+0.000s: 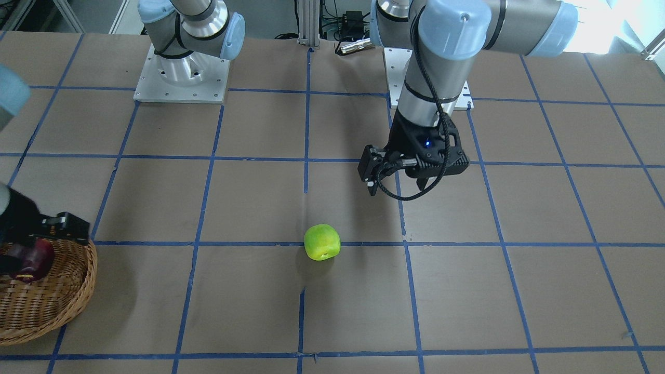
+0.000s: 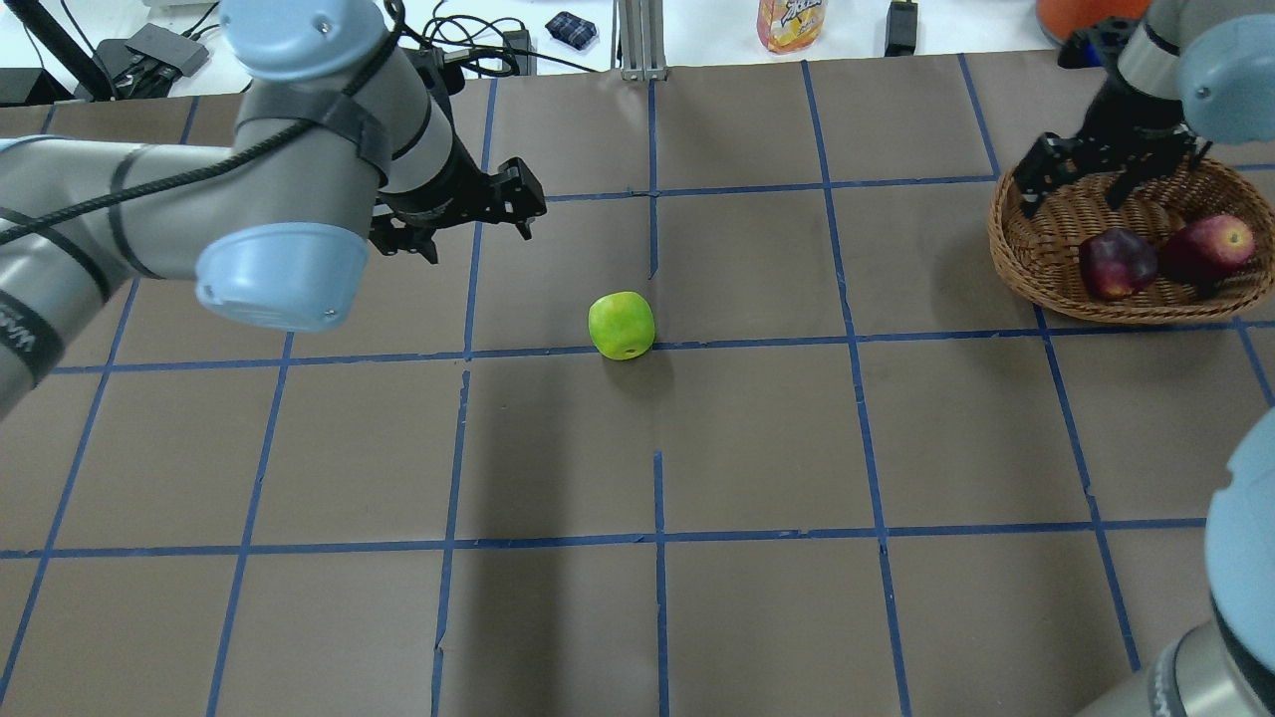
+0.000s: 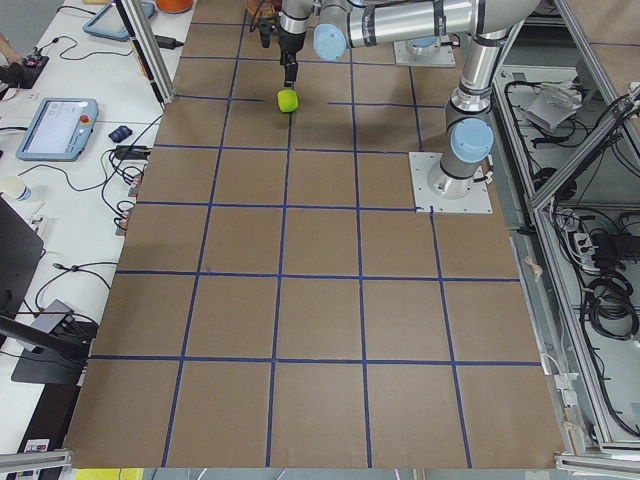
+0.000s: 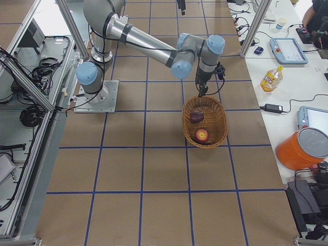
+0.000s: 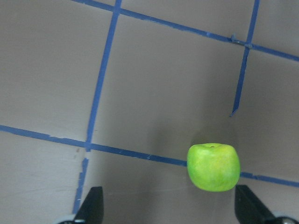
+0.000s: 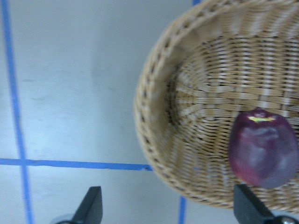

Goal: Put all apples into basket
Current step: 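Release the green apple and raise the left gripper while right rises from basket, then reach the right gripper to the green apple and grasp it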

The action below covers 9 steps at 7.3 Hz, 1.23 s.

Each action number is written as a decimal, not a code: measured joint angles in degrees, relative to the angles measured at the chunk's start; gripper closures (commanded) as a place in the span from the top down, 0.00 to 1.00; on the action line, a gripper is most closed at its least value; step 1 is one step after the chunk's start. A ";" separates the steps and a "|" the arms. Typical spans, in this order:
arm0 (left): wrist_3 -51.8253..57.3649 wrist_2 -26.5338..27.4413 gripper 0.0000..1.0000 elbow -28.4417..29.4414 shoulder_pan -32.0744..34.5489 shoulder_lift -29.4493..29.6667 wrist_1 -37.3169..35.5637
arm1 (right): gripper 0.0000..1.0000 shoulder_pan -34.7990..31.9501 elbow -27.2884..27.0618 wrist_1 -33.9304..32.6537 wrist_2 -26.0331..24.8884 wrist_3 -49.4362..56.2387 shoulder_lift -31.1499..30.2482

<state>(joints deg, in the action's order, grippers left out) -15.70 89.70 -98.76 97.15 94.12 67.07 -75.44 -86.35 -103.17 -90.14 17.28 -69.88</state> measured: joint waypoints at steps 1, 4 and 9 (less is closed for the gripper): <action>4.12 0.96 1.00 0.64 -1.24 -3.57 5.39 | 1.00 -5.93 -0.13 1.11 2.56 -7.56 -1.22; 16.42 1.42 1.00 3.76 -9.23 -8.17 17.66 | 1.00 -21.73 -0.44 -2.09 7.52 -30.50 0.74; 28.74 1.30 1.00 5.54 -13.81 -8.69 19.40 | 1.00 -35.96 -0.26 -15.86 8.41 -35.48 9.78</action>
<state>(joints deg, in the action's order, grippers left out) 13.04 91.00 -93.22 83.33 85.43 86.47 -111.39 -86.61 -119.04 -81.74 -18.20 -60.10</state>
